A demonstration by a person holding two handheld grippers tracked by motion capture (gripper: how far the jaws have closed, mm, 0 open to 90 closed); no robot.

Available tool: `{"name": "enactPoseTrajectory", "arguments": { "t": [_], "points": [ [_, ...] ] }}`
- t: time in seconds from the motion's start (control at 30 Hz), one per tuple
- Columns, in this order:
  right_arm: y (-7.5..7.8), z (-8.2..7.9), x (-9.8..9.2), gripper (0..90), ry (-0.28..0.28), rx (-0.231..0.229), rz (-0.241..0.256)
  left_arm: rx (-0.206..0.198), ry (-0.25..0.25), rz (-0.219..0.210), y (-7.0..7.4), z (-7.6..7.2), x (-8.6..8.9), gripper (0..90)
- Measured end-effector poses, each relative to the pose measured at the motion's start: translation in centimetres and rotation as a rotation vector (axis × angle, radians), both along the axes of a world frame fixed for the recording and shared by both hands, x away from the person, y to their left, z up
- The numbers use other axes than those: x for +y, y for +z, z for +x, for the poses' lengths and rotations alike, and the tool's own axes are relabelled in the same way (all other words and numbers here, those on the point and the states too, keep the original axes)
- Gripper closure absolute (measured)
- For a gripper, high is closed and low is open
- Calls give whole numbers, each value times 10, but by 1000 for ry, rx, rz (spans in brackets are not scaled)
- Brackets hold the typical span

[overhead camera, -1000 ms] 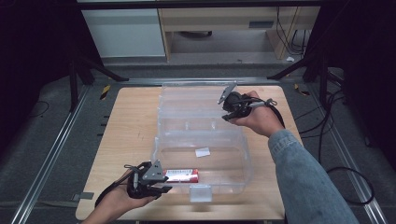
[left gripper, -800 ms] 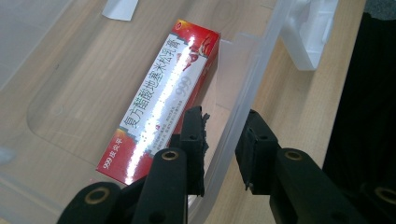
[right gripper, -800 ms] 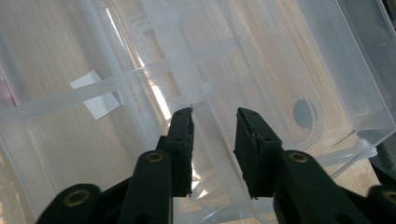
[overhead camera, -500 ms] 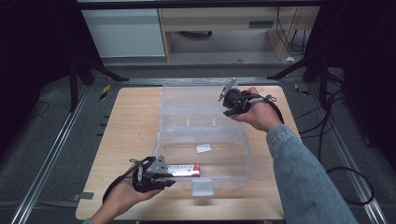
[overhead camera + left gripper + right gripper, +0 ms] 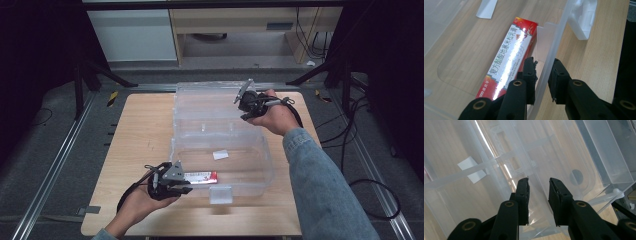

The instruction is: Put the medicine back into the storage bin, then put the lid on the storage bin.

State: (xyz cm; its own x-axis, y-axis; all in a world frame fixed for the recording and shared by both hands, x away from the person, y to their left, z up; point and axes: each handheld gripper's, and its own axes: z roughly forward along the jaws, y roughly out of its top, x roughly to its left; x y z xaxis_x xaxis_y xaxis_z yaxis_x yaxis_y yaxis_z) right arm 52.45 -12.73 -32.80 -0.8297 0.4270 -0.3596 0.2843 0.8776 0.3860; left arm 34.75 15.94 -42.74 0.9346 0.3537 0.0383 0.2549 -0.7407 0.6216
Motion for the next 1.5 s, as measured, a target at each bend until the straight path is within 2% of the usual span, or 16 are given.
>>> {"name": "enactPoseTrajectory", "arguments": {
  "t": [0.13,0.2,0.37,0.63,0.83,1.33,1.5],
  "points": [
    [4,-1,1,734,11,18,4,-2,6,-1,0,0,-1,762],
    [6,-2,0,744,2,32,21,-4,7,2,0,0,-1,763],
    [8,-3,0,758,3,39,30,-4,18,2,1,-1,-2,763],
    [18,-10,4,812,17,21,30,-1,21,14,1,-1,-3,763],
    [18,-7,7,808,20,24,-14,-8,13,15,1,-1,-4,763],
    [15,3,3,779,33,55,14,-11,4,9,0,-1,-2,764],
    [12,6,3,739,44,65,22,-13,1,10,0,-1,-3,765]
  ]
}}
